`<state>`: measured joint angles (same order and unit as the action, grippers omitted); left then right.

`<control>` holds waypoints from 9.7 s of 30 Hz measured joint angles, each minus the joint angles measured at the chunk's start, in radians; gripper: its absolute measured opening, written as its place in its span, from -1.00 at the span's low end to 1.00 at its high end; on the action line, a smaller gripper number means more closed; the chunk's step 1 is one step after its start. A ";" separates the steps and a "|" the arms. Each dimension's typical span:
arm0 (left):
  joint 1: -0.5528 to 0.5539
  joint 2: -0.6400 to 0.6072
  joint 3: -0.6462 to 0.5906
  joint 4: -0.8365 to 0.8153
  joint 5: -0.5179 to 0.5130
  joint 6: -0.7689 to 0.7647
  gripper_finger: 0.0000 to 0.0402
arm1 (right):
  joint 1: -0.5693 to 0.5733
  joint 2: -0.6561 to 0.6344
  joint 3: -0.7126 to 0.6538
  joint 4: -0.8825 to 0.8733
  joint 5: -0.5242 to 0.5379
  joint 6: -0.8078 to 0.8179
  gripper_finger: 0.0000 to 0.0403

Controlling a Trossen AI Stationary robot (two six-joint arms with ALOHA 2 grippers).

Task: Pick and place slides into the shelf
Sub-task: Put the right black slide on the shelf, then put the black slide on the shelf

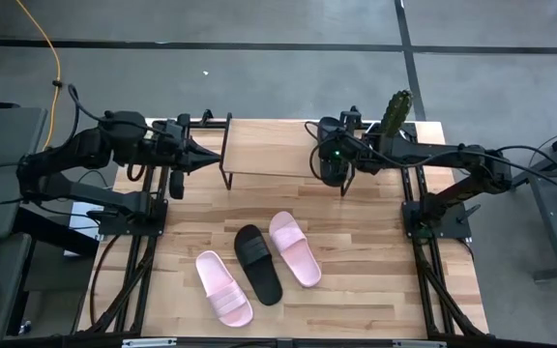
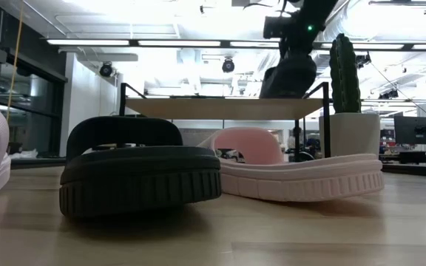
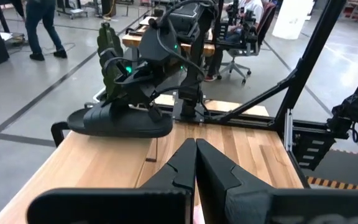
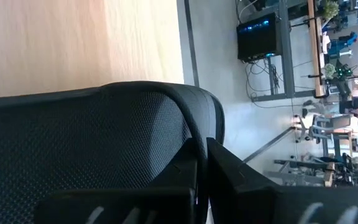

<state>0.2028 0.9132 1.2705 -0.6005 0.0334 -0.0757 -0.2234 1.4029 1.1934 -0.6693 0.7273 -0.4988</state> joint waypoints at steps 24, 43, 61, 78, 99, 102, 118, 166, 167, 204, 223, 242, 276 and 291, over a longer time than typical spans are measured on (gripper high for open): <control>0.000 0.013 0.000 0.001 0.000 0.000 -1.00 | 0.000 0.001 0.000 -0.063 -0.035 0.001 -1.00; 0.000 0.013 0.000 0.005 0.000 0.000 -1.00 | -0.088 0.024 0.002 -0.052 -0.092 0.000 -1.00; 0.000 0.012 0.000 0.001 0.000 0.000 -1.00 | -0.098 0.024 0.003 -0.113 -0.170 0.010 -1.00; 0.000 0.013 0.000 0.001 0.000 0.000 -1.00 | -0.097 0.024 0.002 -0.151 -0.183 0.055 -0.60; 0.000 0.013 0.000 0.000 0.000 0.000 -1.00 | -0.006 0.025 0.000 -0.195 -0.122 0.075 -0.43; 0.000 0.013 0.001 0.000 0.000 0.000 -1.00 | -0.005 0.025 0.000 -0.194 -0.123 0.079 -0.43; 0.000 0.013 0.001 -0.002 0.000 0.000 -1.00 | 0.001 0.010 0.000 -0.205 -0.095 0.075 -0.43; 0.000 0.013 0.001 0.000 0.000 0.000 -1.00 | 0.480 -0.036 0.002 -0.074 -0.030 0.316 -0.43; 0.000 0.013 0.001 0.000 0.000 0.000 -1.00 | 0.495 -0.036 0.002 -0.056 -0.037 0.315 -0.43; 0.000 0.014 -0.271 -0.078 0.151 -0.241 -1.00 | 0.684 0.054 0.003 0.091 -0.033 0.307 -0.43; 0.000 0.014 -0.472 -0.021 0.313 -0.403 -0.76 | 0.684 0.055 0.003 0.083 -0.056 0.307 -0.43; 0.000 0.014 -0.739 0.311 0.409 -0.614 0.06 | 0.684 0.055 0.003 0.083 -0.061 0.289 -0.43; -0.138 0.362 -0.827 0.680 0.392 -0.665 0.02 | 0.713 0.056 0.002 0.083 -0.082 0.300 -0.43; -0.138 0.397 -0.827 0.730 0.392 -0.681 0.02 | 0.723 0.056 0.002 0.085 -0.066 0.307 -0.43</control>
<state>0.0650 1.3102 0.4438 0.1299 0.4252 -0.7570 0.4995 1.4586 1.1954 -0.5842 0.6617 -0.1913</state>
